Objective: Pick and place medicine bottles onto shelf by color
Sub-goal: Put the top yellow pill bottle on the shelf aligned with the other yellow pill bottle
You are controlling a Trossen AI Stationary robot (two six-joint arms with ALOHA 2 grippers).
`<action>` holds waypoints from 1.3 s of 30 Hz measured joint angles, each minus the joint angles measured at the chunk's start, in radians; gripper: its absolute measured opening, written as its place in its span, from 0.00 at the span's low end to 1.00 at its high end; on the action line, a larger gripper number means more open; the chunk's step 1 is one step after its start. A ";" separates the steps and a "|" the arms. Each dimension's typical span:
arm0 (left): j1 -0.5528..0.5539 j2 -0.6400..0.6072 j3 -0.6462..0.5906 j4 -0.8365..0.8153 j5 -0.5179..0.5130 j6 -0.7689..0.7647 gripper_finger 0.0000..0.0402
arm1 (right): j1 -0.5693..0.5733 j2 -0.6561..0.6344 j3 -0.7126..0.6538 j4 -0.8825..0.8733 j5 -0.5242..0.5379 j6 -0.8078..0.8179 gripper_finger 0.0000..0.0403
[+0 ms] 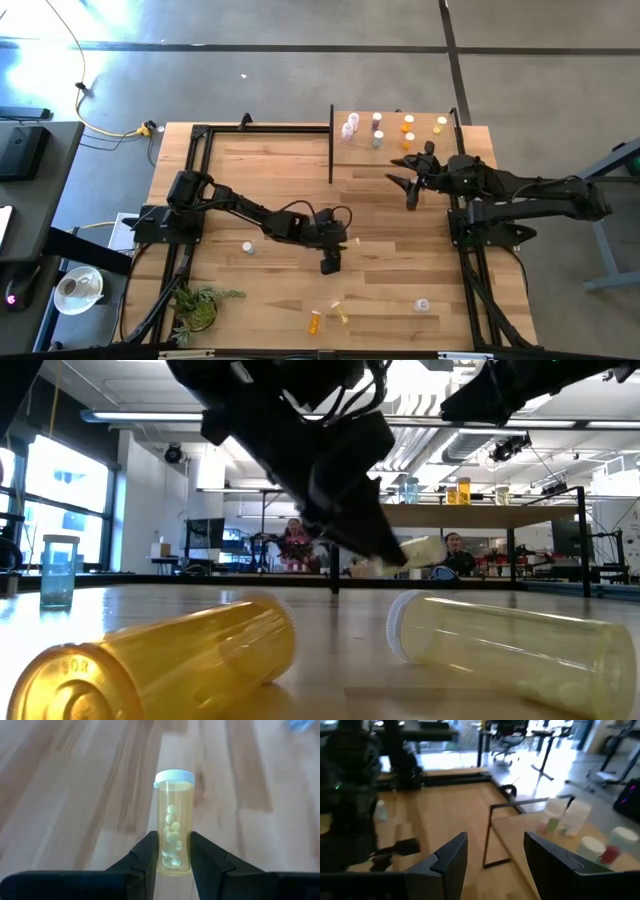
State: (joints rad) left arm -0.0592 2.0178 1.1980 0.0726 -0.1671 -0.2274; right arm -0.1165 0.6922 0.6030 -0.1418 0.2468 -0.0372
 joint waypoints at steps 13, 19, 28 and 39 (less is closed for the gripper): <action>0.059 0.000 0.000 0.327 0.103 0.082 0.22 | 0.000 0.000 0.140 -0.238 -0.339 0.085 0.46; 0.073 0.000 0.000 0.493 0.112 0.106 0.22 | 0.000 0.000 0.142 -0.261 -0.469 0.084 0.46; 0.072 0.000 0.000 0.652 0.113 0.145 0.22 | 0.000 0.000 0.138 -0.281 -0.488 0.082 0.46; 0.119 0.000 0.000 0.740 0.073 0.145 0.22 | 0.000 0.042 0.136 -0.246 -0.538 0.048 0.46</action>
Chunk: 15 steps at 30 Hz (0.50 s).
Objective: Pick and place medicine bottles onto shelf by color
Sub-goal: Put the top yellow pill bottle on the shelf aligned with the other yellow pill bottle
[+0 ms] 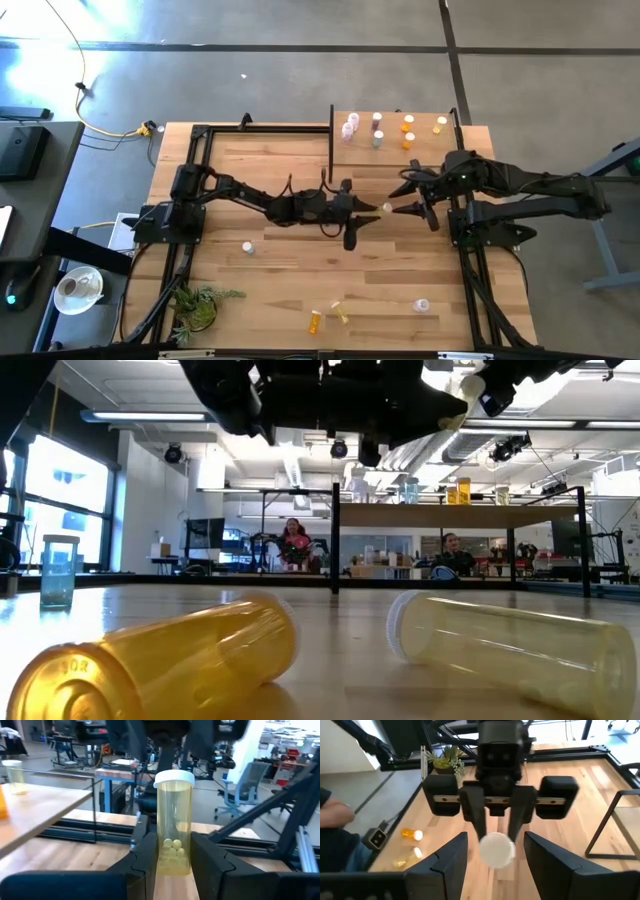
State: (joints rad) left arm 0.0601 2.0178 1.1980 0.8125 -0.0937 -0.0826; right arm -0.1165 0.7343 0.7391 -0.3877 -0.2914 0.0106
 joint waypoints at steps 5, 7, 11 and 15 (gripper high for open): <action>0.020 0.000 0.000 0.000 0.004 -0.001 0.22 | 0.000 0.044 0.000 0.006 0.008 -0.037 0.46; 0.025 0.000 0.000 0.006 0.004 -0.003 0.22 | 0.000 0.061 -0.001 0.005 0.010 -0.037 0.46; 0.032 0.000 0.000 0.007 0.006 -0.011 0.22 | 0.000 0.081 -0.002 0.003 0.055 -0.037 0.46; 0.032 0.000 0.000 0.009 0.003 -0.011 0.22 | 0.000 0.086 -0.002 0.005 0.085 -0.050 0.46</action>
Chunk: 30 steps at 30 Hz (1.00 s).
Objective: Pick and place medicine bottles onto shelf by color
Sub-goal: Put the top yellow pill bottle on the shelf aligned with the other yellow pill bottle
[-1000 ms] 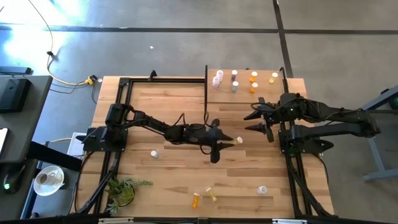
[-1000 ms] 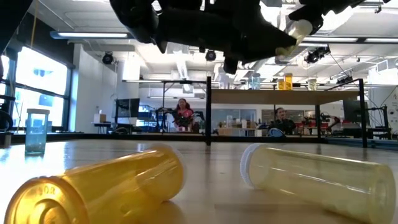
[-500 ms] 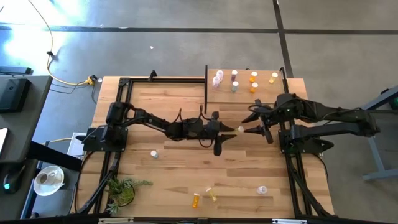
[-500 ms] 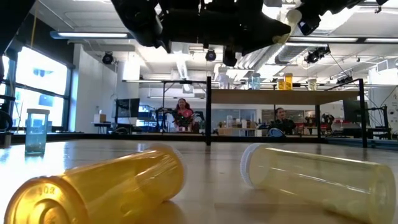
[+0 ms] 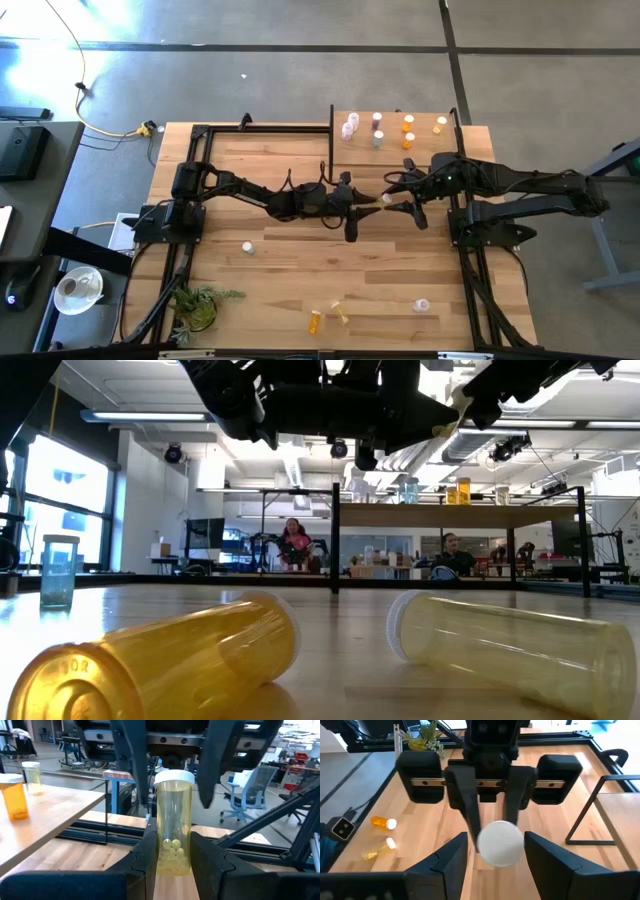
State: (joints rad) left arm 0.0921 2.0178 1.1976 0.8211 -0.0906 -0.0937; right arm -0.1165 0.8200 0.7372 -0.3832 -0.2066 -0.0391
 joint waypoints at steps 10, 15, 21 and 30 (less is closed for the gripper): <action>-0.001 0.000 0.000 -0.002 0.000 0.000 0.22 | 0.000 -0.003 0.000 0.000 -0.003 0.004 0.29; -0.001 0.000 0.000 -0.003 0.000 0.000 0.22 | 0.000 -0.003 0.000 0.000 -0.003 0.006 0.25; -0.001 0.000 0.001 -0.015 0.001 -0.034 0.28 | 0.000 -0.003 0.000 -0.002 -0.004 0.036 0.27; -0.003 -0.002 0.001 -0.100 -0.007 0.002 0.45 | 0.000 -0.006 0.000 -0.013 0.059 0.040 0.26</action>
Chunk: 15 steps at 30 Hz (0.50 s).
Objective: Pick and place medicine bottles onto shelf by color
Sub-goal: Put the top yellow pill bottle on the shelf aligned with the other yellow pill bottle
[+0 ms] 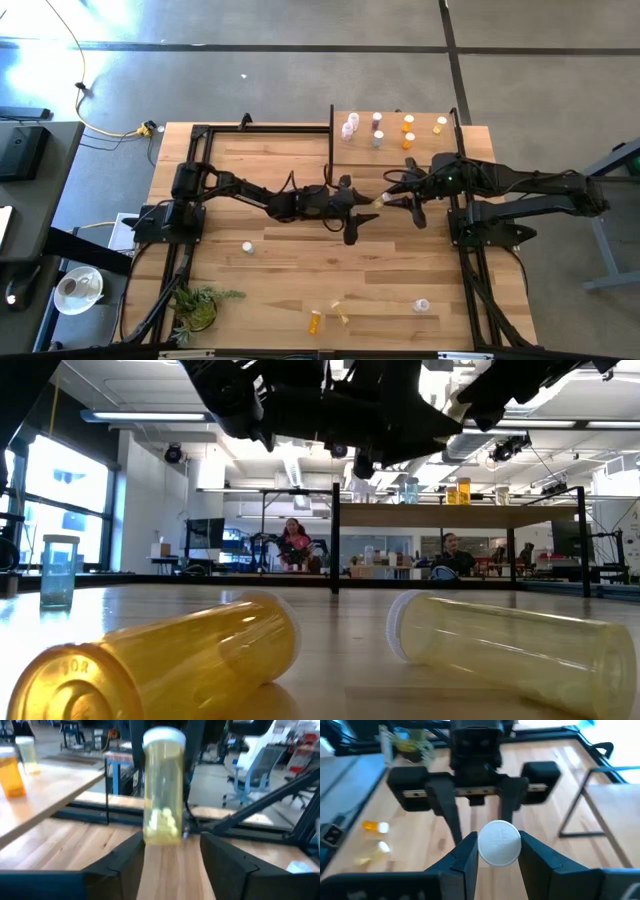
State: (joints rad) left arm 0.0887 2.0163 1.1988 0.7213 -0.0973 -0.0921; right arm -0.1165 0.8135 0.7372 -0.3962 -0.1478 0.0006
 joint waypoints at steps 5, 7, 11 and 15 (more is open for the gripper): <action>0.011 -0.038 0.000 -0.107 0.000 0.038 0.51 | -0.001 -0.025 0.000 -0.058 0.148 0.000 0.26; 0.016 -0.059 0.000 -0.147 0.000 0.065 0.52 | -0.001 -0.042 0.000 -0.071 0.194 0.000 0.26; 0.021 -0.109 0.000 -0.224 0.000 0.132 0.52 | -0.001 -0.078 0.000 -0.089 0.307 0.000 0.26; 0.028 -0.176 0.000 -0.332 -0.001 0.203 0.51 | -0.001 -0.109 0.009 -0.126 0.413 0.000 0.26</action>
State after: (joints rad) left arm 0.1170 1.8401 1.1984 0.3895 -0.0978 0.1109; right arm -0.1179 0.7046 0.7466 -0.5226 0.2655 0.0002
